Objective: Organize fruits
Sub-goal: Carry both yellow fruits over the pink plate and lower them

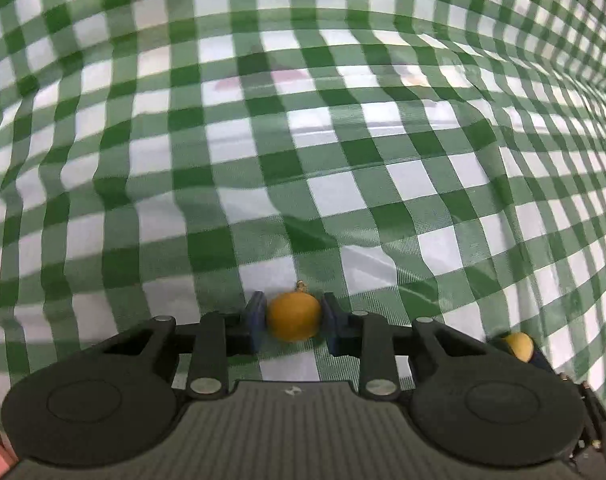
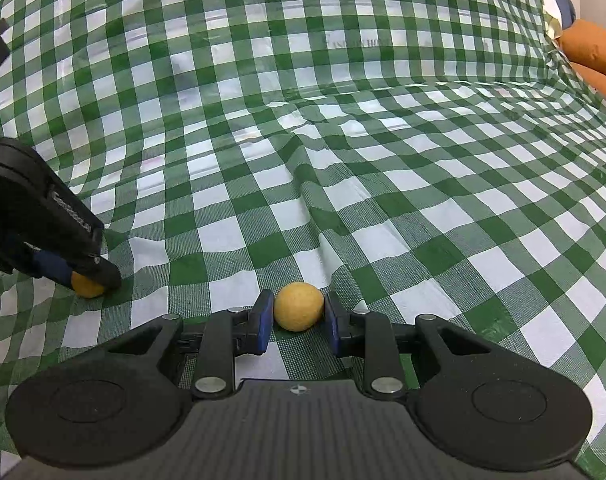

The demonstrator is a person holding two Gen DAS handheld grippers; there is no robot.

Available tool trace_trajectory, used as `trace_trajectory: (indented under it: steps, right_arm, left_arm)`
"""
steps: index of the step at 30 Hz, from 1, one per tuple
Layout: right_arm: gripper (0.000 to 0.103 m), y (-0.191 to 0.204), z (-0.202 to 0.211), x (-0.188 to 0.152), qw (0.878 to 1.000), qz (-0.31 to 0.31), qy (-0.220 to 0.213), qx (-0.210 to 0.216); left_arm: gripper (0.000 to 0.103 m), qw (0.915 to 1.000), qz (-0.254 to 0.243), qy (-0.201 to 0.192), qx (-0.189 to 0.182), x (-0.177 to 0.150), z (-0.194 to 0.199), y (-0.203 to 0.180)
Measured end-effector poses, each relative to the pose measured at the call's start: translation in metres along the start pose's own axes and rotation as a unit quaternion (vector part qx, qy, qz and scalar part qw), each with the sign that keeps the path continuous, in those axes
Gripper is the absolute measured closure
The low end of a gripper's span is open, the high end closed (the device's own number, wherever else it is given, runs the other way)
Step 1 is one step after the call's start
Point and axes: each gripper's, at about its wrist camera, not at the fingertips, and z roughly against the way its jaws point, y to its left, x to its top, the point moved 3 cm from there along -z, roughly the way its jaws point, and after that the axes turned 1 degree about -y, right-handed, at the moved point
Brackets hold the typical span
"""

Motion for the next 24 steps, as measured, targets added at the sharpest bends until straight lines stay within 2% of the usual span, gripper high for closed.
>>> trace_trajectory:
  steps: [5,9,13,16,19,24]
  right_arm:
    - [0.075,0.008,0.015,0.002,0.999,-0.002,-0.034,0.012]
    - [0.075,0.028,0.043,0.003,0.998,0.019,-0.039,0.038]
    - [0.075,0.061,0.104,-0.008,0.994,0.039,-0.037,0.095]
    - [0.075,0.087,0.157,-0.024,0.989,0.047,-0.021,0.136]
    - [0.075,0.106,0.199,-0.04,0.982,0.037,0.009,0.183]
    - [0.075,0.155,0.261,-0.061,0.965,0.087,0.029,0.246]
  left_arm:
    - [0.07,0.9997,0.012,-0.022,0.003,-0.028,0.051,0.02]
    - [0.07,0.9984,0.012,-0.048,0.026,-0.081,0.122,0.054]
    - [0.07,0.9965,0.028,-0.05,0.061,-0.145,0.179,0.095]
    - [0.07,0.9933,0.041,-0.046,0.098,-0.189,0.212,0.123]
    - [0.07,0.9921,0.063,-0.047,0.098,-0.23,0.249,0.147]
    - [0.07,0.9886,0.099,-0.067,0.092,-0.284,0.301,0.18]
